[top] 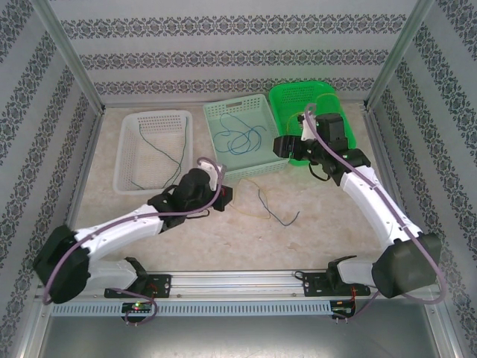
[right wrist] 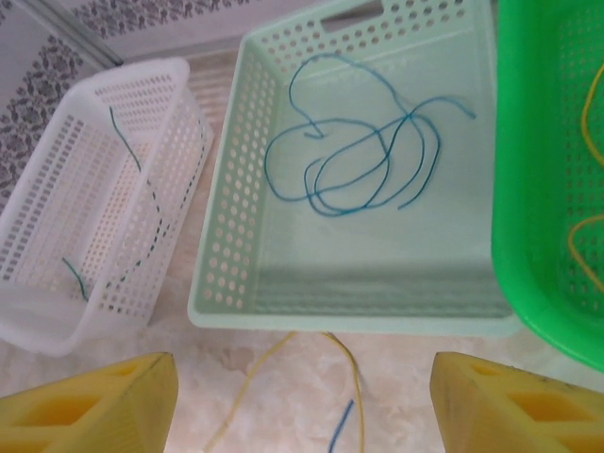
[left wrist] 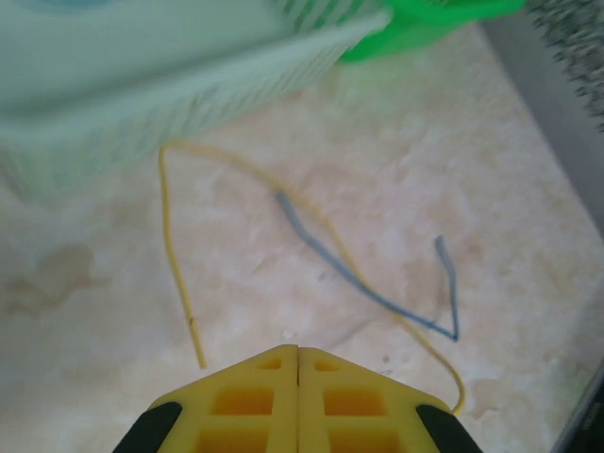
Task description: Untangle the cables
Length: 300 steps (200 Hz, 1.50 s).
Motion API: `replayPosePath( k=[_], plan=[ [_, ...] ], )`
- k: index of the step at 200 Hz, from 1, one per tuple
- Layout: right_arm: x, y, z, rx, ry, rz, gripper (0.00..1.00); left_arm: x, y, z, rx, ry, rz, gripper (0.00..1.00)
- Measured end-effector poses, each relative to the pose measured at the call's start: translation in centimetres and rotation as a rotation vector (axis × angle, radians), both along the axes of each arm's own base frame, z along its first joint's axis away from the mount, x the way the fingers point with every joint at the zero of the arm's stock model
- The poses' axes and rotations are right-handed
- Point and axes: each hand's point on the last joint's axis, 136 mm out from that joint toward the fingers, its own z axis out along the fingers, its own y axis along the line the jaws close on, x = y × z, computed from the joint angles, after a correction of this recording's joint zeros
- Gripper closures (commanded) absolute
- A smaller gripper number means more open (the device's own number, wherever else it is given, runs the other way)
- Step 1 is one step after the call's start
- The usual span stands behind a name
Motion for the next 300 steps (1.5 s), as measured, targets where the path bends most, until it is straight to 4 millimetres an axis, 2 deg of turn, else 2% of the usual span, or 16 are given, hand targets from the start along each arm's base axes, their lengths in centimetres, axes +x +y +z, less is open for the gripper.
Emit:
replayPosePath(
  k=[15,33,56,92,108,144,178,200,259,288,300],
  plan=[
    [-0.9,0.8,-1.2,0.0,0.026,0.044,0.3,-0.4,0.4,2.8,0.015,-0.072,-0.029,1.0],
    [-2.2,1.9,-3.0,0.0,0.066,0.098,0.29,-1.0,1.1,4.2,0.049,-0.111,-0.055,1.0],
    [-4.0,2.6,-4.7,0.008,0.099,0.156,0.28,-1.7,2.0,4.1,0.1,-0.119,-0.072,1.0],
    [-6.0,2.6,-5.2,0.02,0.091,0.192,0.26,-1.9,3.2,3.6,0.157,-0.122,-0.054,1.0],
    [-7.0,2.5,-6.0,0.021,0.098,0.204,0.26,-1.9,3.4,3.6,0.173,-0.126,-0.054,1.0],
    [-9.1,2.5,-9.2,0.007,0.183,0.225,0.27,-1.8,3.5,4.4,0.186,-0.144,-0.053,1.0],
    [-11.0,3.8,-10.8,-0.043,0.221,0.288,0.27,-1.7,3.6,5.3,0.183,-0.164,-0.052,1.0],
    [-11.6,4.6,-12.1,-0.083,0.24,0.325,0.26,-2.0,3.8,5.6,0.18,-0.168,-0.051,1.0],
    [-11.6,5.5,-17.4,-0.194,0.348,0.36,0.25,-2.2,4.1,6.4,0.165,-0.185,-0.047,1.0],
    [-11.4,6.5,-18.5,-0.215,0.383,0.385,0.29,-2.4,4.3,6.9,0.154,-0.194,-0.043,1.0],
    [-11.3,6.9,-18.6,-0.217,0.379,0.395,0.36,-2.4,4.3,7.1,0.149,-0.197,-0.041,1.0]
  ],
)
